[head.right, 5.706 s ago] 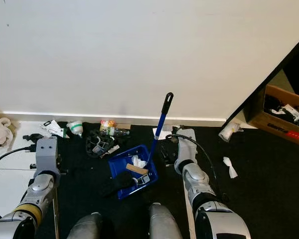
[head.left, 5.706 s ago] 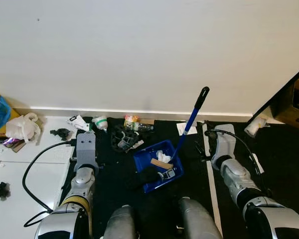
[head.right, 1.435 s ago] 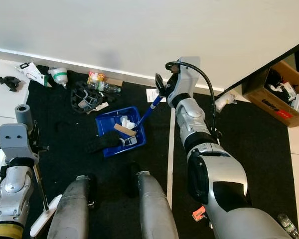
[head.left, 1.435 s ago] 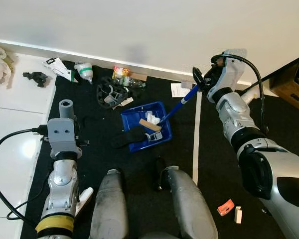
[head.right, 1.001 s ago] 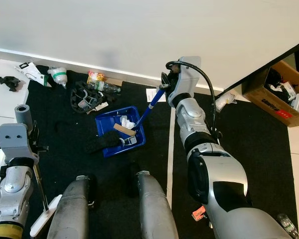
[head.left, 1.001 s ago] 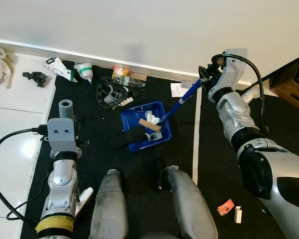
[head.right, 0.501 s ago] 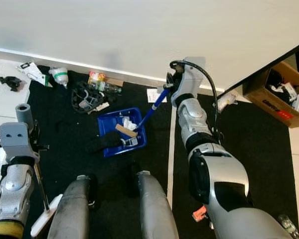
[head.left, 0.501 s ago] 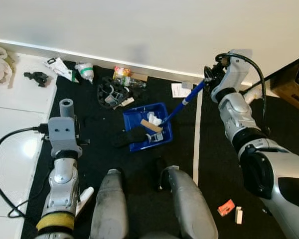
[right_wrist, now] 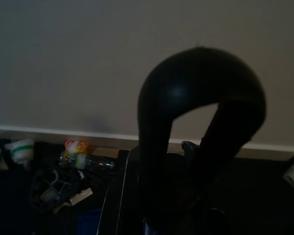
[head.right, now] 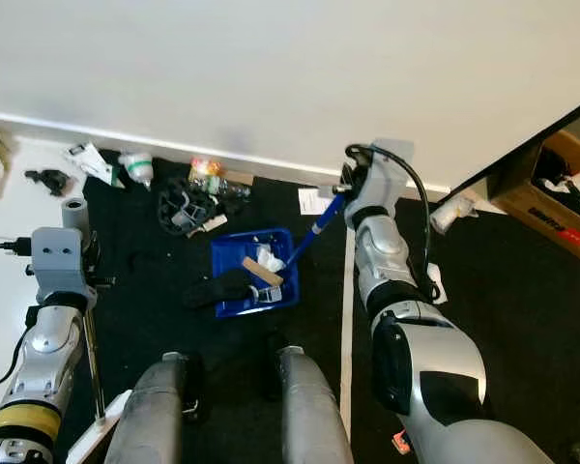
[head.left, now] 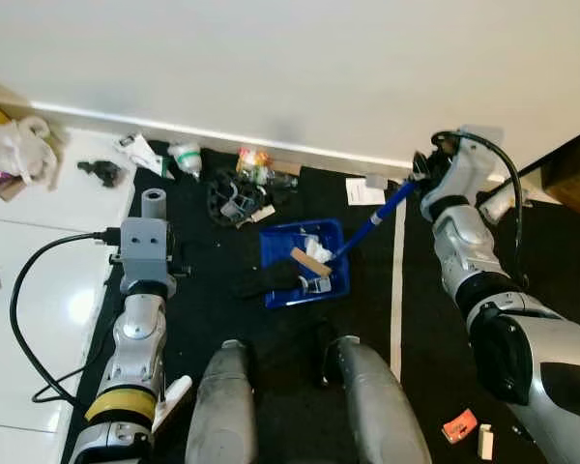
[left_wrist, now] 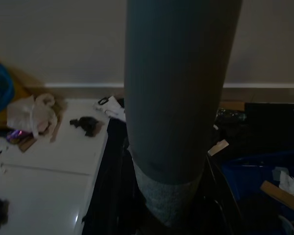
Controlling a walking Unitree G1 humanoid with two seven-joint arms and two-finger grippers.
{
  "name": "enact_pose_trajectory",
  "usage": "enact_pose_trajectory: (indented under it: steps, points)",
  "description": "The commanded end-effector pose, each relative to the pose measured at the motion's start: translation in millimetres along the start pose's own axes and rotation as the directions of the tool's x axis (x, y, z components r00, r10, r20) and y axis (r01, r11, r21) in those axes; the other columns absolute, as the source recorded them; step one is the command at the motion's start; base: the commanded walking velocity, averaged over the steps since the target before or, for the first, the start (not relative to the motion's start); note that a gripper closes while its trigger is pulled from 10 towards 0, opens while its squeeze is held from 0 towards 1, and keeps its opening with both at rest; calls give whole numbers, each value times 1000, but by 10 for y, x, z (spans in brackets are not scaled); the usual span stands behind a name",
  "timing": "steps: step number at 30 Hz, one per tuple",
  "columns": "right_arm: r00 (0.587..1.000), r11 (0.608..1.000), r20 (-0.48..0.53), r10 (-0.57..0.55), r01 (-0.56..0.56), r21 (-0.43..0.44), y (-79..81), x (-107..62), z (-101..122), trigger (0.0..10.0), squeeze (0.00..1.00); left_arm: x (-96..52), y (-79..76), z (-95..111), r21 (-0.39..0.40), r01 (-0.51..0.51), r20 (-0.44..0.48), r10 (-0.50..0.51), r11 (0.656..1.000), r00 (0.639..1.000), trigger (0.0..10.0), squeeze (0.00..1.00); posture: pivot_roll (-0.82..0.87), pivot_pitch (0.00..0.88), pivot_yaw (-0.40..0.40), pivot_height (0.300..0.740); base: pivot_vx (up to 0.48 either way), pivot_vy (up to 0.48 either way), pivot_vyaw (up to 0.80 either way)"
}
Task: Sweep floor
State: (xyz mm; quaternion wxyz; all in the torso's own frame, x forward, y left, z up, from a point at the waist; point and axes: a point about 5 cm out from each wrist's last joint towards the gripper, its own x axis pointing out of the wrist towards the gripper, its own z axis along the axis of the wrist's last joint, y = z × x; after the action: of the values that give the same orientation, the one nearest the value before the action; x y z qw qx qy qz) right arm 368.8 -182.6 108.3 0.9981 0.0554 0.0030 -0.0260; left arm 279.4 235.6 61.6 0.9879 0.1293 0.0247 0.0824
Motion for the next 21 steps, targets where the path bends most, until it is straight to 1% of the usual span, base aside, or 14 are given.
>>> enact_pose_trajectory:
  steps: [1,2,3,5,7,8,11,16,18,19,21]
  points:
    - [995,997,71,-73,74,-16,-204,-17,97,10000,0,2,-102,4,-7,26,16,-26,1000,1000,10000,0,131,118,-94,740,0,0,0]
    - [993,996,76,-91,93,-11,-266,-29,103,10000,0,45,-133,34,-2,29,25,-29,1000,999,10000,0,122,94,-87,740,0,0,0]
    - [993,996,76,-91,93,-11,-266,-29,103,10000,0,45,-133,34,-2,29,25,-29,1000,999,10000,0,122,94,-87,740,0,0,0]
    - [990,994,82,-111,112,-5,-351,-45,112,10000,0,107,-159,67,-9,20,33,-20,1000,999,10000,0,110,74,-82,740,0,0,0]
    - [990,993,83,-115,115,-1,-377,-47,119,10000,0,127,-165,69,-21,11,29,-11,1000,1000,10000,0,101,66,-81,740,0,0,0]
    - [989,993,90,-116,116,5,-403,-45,140,10000,0,145,-167,53,-53,-14,17,15,998,1000,10000,0,93,60,-83,740,0,0,0]
    - [989,994,98,-112,111,10,-419,-44,157,10000,0,151,-181,38,-64,-25,9,26,998,1000,10000,0,86,55,-87,740,0,0,0]
    - [987,992,99,-127,127,15,-490,-68,151,10000,0,147,-240,9,-56,-33,-1,33,998,999,10000,0,67,45,-79,740,0,0,0]
    - [985,988,84,-152,149,39,-538,-123,71,10000,0,155,-255,4,-37,-20,-1,20,999,1000,10000,0,63,47,-80,740,0,0,0]
    - [985,988,84,-152,149,39,-538,-123,71,10000,0,155,-255,4,-37,-20,-1,20,999,1000,10000,0,63,47,-80,740,0,0,0]
    - [986,988,60,-153,151,47,-535,-167,-18,10000,0,167,-229,9,-12,-17,5,17,1000,1000,10000,0,70,42,-90,740,0,0,0]
